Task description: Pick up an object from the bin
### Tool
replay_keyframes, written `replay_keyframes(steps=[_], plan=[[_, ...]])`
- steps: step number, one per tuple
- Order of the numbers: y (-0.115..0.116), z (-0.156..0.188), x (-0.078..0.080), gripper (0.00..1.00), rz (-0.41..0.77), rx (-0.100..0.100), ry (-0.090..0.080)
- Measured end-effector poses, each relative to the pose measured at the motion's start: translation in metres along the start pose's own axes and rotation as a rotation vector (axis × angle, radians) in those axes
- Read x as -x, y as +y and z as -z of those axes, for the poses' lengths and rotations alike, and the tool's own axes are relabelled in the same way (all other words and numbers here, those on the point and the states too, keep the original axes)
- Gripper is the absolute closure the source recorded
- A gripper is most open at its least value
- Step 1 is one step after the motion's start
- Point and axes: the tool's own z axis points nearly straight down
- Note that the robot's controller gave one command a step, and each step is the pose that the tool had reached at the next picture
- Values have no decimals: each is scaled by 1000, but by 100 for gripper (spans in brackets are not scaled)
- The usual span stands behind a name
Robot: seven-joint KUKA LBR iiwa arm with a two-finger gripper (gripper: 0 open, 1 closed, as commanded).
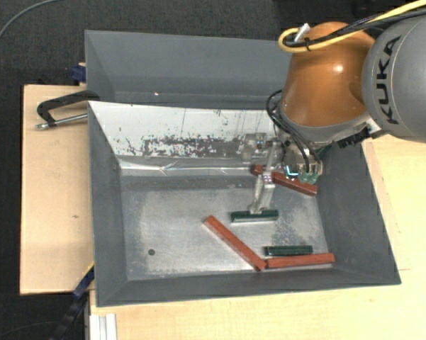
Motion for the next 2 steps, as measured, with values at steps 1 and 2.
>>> replay_keyframes(steps=[1,2], plan=[[-16,-108,6,0,139,0,-4],[-54,-150,12,0,154,-2,-3]])
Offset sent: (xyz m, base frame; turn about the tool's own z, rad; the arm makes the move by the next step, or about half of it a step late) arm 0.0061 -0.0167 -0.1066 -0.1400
